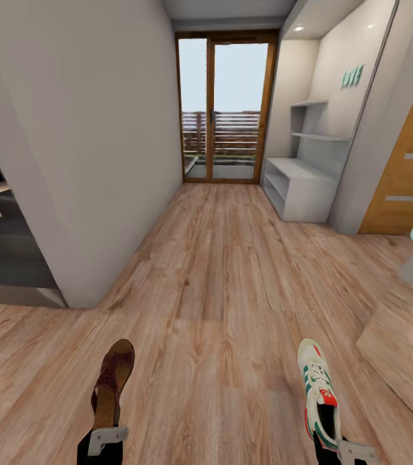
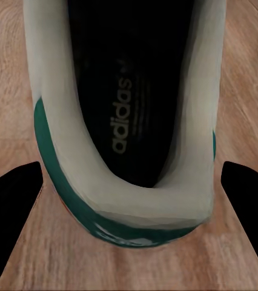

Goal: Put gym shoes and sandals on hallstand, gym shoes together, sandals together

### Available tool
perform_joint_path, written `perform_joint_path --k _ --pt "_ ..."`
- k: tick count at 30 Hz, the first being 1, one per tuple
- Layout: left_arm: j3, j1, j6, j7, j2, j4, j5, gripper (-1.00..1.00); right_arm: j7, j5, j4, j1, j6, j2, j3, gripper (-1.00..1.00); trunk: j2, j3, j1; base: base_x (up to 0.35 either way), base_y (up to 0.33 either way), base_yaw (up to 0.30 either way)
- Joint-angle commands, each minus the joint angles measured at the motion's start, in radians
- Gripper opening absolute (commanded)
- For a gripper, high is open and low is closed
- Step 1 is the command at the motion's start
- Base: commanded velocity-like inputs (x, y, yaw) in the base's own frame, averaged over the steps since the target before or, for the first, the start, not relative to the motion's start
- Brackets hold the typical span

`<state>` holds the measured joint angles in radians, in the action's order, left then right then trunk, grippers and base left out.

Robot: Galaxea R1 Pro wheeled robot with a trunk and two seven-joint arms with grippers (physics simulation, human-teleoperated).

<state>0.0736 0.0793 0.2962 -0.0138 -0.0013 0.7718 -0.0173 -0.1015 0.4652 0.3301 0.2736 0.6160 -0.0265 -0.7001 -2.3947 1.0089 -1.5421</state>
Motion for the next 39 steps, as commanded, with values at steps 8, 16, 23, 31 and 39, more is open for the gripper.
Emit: perform_joint_path --k 8,16,23,31,39 --pt "0.002 0.0 0.002 -0.002 0.0 0.0 -0.005 -1.0 -0.01 0.0 0.0 0.001 0.004 -0.004 -0.01 -1.0 0.0 0.001 0.0 0.339 0.0 0.0" --pt "0.002 0.0 0.002 -0.002 0.0 0.0 -0.005 -1.0 -0.01 0.001 -0.001 0.001 0.004 -0.008 -0.01 -1.0 0.0 0.001 0.0 0.339 0.0 0.0" --pt "0.002 0.0 0.002 -0.002 0.0 -0.001 -0.005 -1.0 -0.01 -0.001 -0.001 0.001 0.004 -0.001 -0.009 -1.0 0.0 0.001 0.0 0.339 0.0 0.0" --pt "0.002 0.0 0.002 -0.002 -0.001 -0.002 -0.006 -1.0 -0.007 -0.004 -0.003 0.001 0.004 0.003 -0.009 -1.0 0.0 0.004 0.0 0.339 0.0 0.027" --pt "0.002 0.0 0.003 -0.002 0.0 -0.002 -0.005 -1.0 -0.006 -0.005 -0.003 0.001 0.004 0.003 -0.01 -1.0 0.0 0.011 0.0 0.339 0.0 0.054"
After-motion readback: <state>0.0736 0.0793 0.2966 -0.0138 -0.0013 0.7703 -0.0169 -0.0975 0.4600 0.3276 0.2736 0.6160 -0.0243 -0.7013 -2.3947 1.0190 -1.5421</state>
